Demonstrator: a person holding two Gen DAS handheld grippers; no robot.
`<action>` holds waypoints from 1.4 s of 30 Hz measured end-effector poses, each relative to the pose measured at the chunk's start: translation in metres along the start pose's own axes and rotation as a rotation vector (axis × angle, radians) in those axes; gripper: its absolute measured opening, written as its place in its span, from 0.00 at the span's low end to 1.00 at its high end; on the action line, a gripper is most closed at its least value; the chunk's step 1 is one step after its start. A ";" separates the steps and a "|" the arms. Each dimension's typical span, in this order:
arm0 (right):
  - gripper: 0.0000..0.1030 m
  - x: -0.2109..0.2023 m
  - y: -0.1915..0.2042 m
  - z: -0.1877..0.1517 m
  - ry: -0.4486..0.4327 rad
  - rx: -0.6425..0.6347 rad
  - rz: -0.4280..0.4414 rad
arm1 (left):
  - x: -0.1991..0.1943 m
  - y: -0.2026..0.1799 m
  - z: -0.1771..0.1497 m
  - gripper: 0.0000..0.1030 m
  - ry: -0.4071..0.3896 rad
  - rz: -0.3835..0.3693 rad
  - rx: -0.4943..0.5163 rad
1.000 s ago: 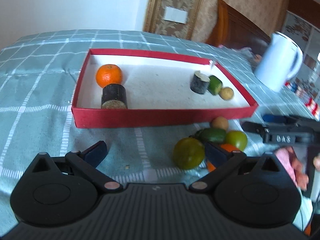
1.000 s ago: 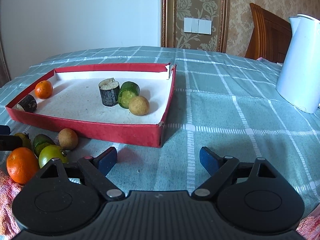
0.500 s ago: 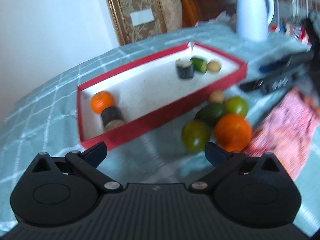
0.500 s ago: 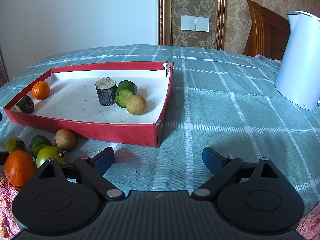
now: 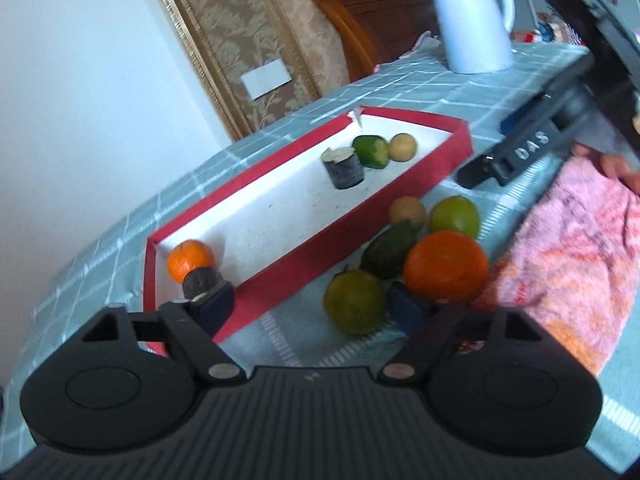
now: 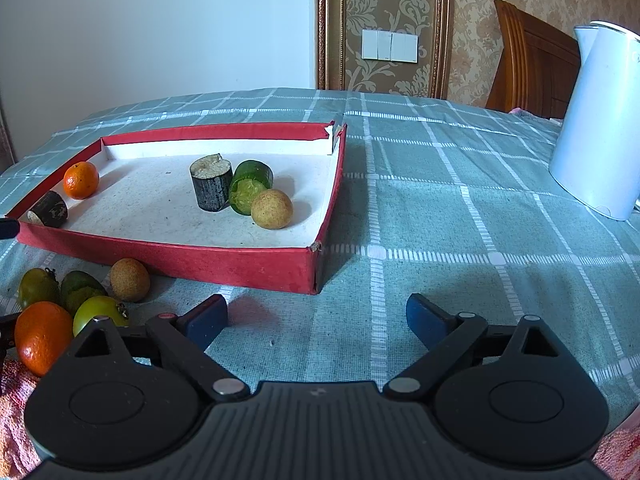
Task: Organize fruits
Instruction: 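Move the left tool onto a dark green tomato and close it, then carry the green tomato into the tray beside the orange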
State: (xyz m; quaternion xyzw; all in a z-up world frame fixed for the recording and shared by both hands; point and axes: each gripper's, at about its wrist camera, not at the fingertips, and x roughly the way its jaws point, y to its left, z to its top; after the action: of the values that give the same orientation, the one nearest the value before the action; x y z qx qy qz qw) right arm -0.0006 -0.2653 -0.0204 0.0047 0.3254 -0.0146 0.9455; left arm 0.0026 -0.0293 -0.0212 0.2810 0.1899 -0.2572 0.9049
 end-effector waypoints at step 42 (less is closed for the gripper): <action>0.95 0.001 0.000 0.000 0.000 0.000 0.000 | 0.003 0.059 0.029 0.30 -0.037 0.036 -0.432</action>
State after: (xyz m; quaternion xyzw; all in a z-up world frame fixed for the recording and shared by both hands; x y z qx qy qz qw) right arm 0.0003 -0.2654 -0.0210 0.0050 0.3253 -0.0145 0.9455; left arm 0.0443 -0.0062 0.0237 0.0789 0.2190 -0.1995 0.9519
